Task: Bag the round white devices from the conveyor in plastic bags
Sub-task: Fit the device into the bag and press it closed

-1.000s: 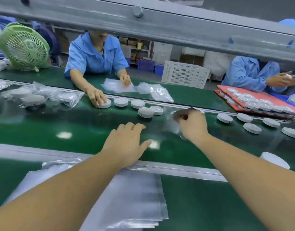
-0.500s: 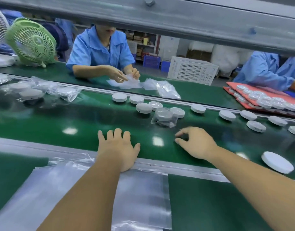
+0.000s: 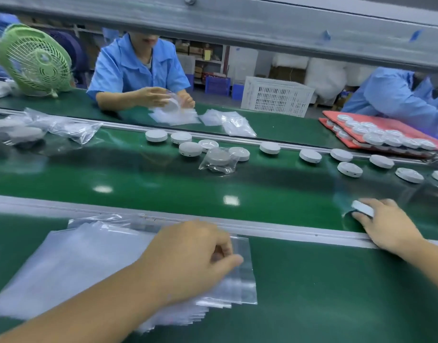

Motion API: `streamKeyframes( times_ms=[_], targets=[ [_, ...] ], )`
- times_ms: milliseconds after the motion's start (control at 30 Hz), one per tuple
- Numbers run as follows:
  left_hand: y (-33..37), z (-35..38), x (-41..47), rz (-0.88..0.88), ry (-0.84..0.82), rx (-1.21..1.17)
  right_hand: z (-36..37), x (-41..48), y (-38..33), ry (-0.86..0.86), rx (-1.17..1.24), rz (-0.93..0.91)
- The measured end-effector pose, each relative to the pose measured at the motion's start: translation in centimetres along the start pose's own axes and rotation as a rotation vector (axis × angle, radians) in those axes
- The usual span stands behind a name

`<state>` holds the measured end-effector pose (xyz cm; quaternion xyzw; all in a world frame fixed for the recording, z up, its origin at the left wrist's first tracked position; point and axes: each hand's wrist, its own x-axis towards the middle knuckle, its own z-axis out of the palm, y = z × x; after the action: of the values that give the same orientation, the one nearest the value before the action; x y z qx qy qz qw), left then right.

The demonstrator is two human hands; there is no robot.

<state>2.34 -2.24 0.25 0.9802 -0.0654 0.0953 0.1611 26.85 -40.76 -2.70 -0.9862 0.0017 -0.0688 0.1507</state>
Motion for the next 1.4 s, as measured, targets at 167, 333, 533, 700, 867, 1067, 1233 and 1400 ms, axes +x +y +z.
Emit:
streamKeyframes(
  times_ms=[167, 333, 533, 700, 867, 1067, 1233, 1400],
  targets=[
    [0.9, 1.7, -2.2, 0.043, 0.002, 0.064, -0.8, -5.6, -7.4, 0.137, 0.21, -0.431],
    [-0.1, 1.8, -2.7, -0.029, 0.106, -0.044, 0.7, -14.6, -12.0, 0.162, 0.318, -0.915],
    [-0.5, 1.4, -2.9, -0.102, 0.243, -0.289, 2.4, -18.3, -12.2, 0.229, 0.325, -1.125],
    [0.0, 1.5, -2.7, -0.091, 0.291, -0.421, 2.1, -18.6, -13.4, 0.278, 0.612, -1.054],
    [-0.2, 1.5, -2.8, -0.063, 0.247, -0.224, 2.0, -18.5, -13.0, 0.341, 0.621, -1.023],
    [0.0, 1.9, -2.5, 0.054, 0.044, 0.062, 2.0, -18.3, -12.6, 0.268, 0.738, -0.797],
    [-0.5, 1.2, -2.5, 0.054, 0.033, -0.014, 2.3, -18.6, -13.2, 0.285, 0.65, -1.009],
    [-0.9, 0.7, -2.3, 0.095, -0.049, -0.009, 2.6, -18.7, -13.4, 0.309, 0.61, -1.143]
  ],
)
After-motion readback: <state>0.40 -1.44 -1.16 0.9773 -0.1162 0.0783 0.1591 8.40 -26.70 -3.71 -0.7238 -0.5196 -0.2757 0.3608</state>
